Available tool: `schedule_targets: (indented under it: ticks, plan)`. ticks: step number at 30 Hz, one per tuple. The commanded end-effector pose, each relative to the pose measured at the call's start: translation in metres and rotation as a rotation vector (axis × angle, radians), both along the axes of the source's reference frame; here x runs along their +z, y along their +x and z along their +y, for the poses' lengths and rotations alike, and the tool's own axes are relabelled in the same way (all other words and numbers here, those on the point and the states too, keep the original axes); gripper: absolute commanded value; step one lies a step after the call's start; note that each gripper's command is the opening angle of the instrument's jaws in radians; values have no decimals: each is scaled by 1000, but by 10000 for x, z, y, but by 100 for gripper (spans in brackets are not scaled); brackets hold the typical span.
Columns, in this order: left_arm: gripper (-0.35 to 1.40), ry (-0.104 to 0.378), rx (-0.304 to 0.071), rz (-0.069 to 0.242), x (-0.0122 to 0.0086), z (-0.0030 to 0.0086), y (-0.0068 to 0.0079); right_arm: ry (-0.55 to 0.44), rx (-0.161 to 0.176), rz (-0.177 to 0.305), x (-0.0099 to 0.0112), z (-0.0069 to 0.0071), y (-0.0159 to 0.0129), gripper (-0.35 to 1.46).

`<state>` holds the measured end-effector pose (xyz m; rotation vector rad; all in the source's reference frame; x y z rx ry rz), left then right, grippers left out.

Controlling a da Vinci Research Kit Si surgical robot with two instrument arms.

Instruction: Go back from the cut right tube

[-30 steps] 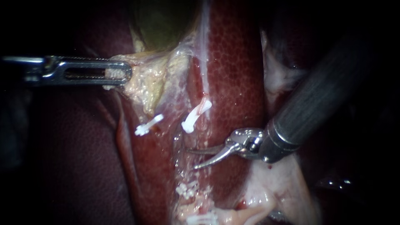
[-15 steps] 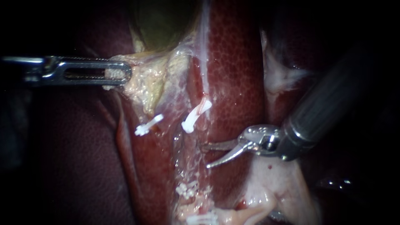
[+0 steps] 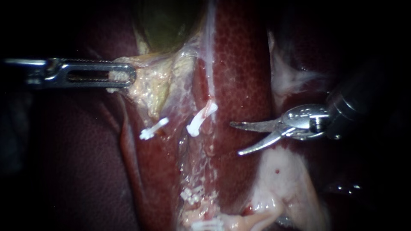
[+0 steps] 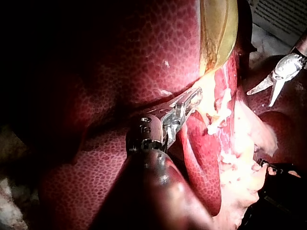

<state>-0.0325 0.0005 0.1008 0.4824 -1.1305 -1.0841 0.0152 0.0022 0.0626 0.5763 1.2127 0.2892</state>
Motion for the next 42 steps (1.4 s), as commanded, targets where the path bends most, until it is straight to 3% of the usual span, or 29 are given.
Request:
schedule_targets:
  ticks: [1, 21, 27, 32, 42]
  plan:
    - [-35, 0, 0, 0, 0, 0, 0, -8, 0, 1, -4, 1, -1, 143]
    - [-35, -3, -3, -1, 4, -1, -2, -15, 34, -27, -27, 6, -13, 143]
    - [-35, -9, 4, 12, 11, -4, -6, -13, 44, -36, -29, 8, -18, 143]
    - [-35, 8, 20, 17, 25, -13, -17, -13, 44, -36, -29, 7, -18, 143]
    - [-35, 47, 56, 21, 55, -39, -55, -13, 45, -36, -29, 7, -17, 143]
